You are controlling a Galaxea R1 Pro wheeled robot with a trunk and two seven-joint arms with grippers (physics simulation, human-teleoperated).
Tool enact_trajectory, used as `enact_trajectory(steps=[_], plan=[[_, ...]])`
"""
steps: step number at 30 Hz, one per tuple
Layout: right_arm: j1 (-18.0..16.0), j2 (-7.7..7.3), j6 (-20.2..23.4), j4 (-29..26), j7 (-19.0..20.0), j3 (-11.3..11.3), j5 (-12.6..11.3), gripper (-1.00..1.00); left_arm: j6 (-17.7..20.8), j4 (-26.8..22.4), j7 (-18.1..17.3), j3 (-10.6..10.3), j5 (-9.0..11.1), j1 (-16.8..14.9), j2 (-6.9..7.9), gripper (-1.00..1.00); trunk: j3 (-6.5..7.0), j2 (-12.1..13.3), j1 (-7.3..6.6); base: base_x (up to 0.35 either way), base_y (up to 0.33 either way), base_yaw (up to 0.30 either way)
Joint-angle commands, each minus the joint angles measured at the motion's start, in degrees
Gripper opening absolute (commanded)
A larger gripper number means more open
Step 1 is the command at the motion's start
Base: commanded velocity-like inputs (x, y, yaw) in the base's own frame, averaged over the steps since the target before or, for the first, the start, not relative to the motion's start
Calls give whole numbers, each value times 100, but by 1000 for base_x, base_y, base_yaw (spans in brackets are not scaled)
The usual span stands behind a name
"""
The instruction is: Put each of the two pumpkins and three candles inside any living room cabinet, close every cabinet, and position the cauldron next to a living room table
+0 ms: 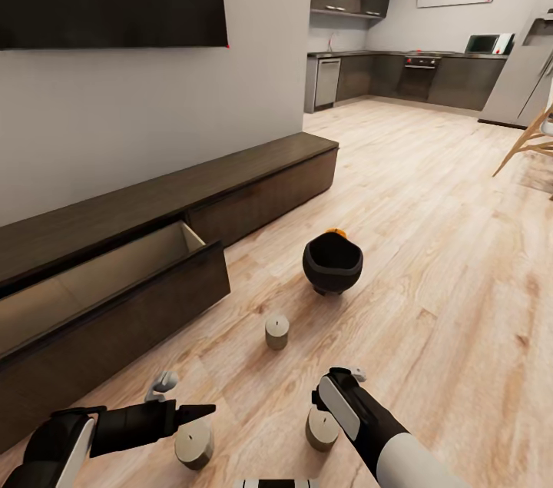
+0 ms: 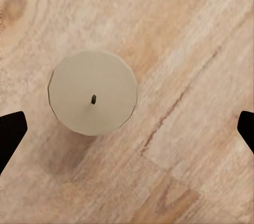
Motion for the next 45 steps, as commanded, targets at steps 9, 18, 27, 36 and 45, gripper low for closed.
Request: enact_trajectory(steps=[9,18,27,36,45], plan=[[-2,-9,-15,-17,-16,29,-51,100,25,-23,-17,213,-3,-3,3,100,-182,-13,19,0,0,0],[-2,-4,-53,-24,-13,43,-42,100,40,-89,-25,323,-3,-3,94,100,-381,-25,43,0,0,0],[-2,5,-63,-18,0,53,-38,100,61,-116,-119,586,41,-3,259,100,-537,-34,61,0,0,0],[-2,5,-185,-24,4,74,-46,100,66,-122,-895,777,50,-3,648,100,-647,-41,74,0,0,0],[5,5,-230,-18,32,95,-14,100,66,-122,-1009,777,52,-3,679,100,-647,-41,74,0,1,0]])
